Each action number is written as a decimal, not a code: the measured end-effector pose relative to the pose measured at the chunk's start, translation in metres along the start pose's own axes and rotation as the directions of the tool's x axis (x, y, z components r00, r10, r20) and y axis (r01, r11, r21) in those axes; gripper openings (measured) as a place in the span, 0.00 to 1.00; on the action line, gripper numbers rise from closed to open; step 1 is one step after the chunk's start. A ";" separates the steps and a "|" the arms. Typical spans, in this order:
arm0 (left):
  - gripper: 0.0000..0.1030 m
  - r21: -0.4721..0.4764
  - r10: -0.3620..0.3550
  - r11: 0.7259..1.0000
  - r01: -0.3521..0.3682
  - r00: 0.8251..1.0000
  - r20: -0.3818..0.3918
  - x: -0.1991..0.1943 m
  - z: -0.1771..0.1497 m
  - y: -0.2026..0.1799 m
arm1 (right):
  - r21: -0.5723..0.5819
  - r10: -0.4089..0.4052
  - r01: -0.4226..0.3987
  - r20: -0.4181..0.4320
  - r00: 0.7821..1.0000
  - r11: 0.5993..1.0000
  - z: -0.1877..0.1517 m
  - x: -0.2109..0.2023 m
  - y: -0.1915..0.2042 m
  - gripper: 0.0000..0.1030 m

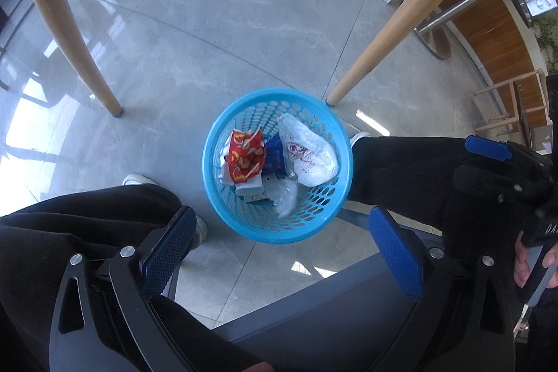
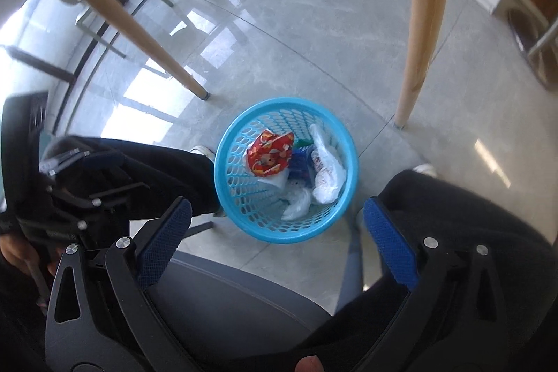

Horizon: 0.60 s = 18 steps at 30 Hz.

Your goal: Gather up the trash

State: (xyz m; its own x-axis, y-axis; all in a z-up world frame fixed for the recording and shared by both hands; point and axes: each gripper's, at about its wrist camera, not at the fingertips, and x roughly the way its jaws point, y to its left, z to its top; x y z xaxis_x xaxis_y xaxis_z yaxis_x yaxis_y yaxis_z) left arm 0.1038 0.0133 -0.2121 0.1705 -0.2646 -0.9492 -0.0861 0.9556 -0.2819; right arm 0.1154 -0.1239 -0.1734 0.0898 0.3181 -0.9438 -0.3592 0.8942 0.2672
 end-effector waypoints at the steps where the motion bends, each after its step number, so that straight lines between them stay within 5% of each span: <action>1: 0.94 0.006 0.004 1.000 -0.004 1.000 0.012 -0.005 -0.002 -0.001 | -0.019 -0.003 0.003 0.014 1.000 1.000 -0.003 -0.006 0.003 0.92; 18: 0.94 0.118 0.015 0.992 -0.037 0.983 0.182 -0.079 -0.029 -0.037 | -0.137 0.080 -0.059 0.151 0.985 0.989 -0.034 -0.084 0.035 0.92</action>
State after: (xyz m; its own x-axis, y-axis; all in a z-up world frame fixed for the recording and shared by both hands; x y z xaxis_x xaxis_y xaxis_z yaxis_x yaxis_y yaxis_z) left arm 0.0650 -0.0049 -0.1308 0.3453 -0.2220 -0.9119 0.0244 0.9734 -0.2277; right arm 0.0631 -0.1298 -0.0915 0.2004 0.4325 -0.8791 -0.4881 0.8220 0.2932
